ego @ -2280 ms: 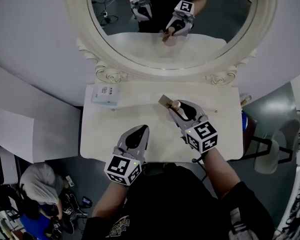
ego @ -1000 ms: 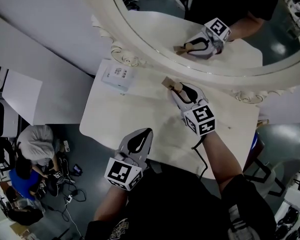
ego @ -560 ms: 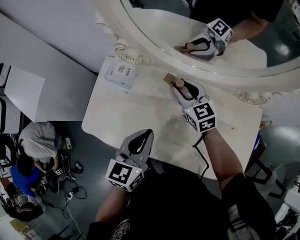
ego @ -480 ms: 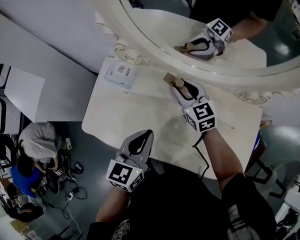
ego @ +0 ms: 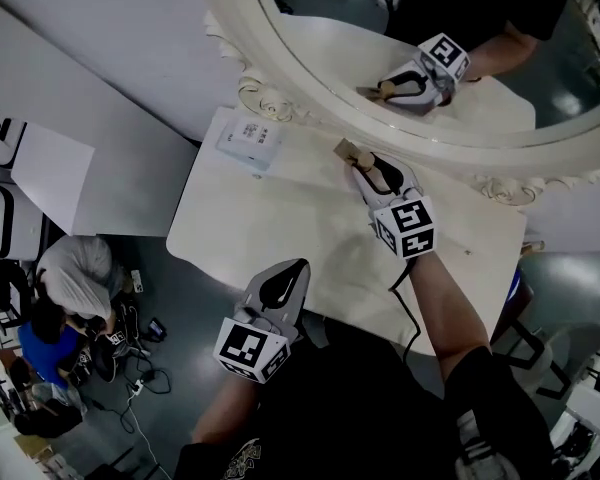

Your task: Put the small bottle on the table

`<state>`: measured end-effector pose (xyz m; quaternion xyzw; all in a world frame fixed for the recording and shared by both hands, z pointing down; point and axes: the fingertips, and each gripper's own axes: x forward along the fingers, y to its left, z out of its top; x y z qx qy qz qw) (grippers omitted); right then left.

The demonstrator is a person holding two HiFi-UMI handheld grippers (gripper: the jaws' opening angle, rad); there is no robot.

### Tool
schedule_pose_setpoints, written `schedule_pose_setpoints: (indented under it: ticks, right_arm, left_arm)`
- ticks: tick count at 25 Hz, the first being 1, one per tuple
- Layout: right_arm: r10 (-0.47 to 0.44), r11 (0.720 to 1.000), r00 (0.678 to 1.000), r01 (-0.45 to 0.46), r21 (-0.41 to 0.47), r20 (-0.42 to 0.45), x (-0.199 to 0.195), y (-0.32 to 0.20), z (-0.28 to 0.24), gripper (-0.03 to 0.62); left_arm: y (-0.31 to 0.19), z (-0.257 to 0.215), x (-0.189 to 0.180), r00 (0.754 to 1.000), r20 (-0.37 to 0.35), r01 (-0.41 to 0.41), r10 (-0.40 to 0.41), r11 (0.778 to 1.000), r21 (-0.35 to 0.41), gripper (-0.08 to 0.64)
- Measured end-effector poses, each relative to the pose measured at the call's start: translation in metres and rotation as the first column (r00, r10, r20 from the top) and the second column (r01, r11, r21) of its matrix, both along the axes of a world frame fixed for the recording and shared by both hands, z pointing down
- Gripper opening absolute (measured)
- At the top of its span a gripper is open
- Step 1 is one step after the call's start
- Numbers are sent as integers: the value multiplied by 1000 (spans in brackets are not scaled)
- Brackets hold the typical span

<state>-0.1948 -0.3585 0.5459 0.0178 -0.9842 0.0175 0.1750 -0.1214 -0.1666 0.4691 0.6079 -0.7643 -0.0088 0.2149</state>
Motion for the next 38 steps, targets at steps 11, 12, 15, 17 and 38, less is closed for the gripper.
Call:
schedule_pose_setpoints:
  ticks: [11, 12, 15, 17, 38]
  right_arm:
    - [133, 990, 991, -132, -56, 14, 44, 5, -12, 68]
    - [147, 987, 989, -146, -63, 16, 51, 7, -16, 33]
    - [180, 981, 984, -178, -73, 13, 72, 21, -28, 29]
    - [192, 978, 981, -190, -81, 16, 84, 36, -37, 29]
    - [180, 980, 983, -175, -96, 40, 219, 225, -74, 29]
  left_arm:
    - [32, 1, 13, 1000, -7, -26, 27, 999, 29, 0]
    - [36, 1, 15, 999, -6, -38, 38, 999, 36, 0]
    - [48, -5, 24, 997, -2, -71, 71, 996, 55, 0]
    - [59, -9, 29, 996, 5, -89, 89, 994, 65, 0]
    - [175, -5, 121, 976, 1, -218, 219, 973, 76, 0]
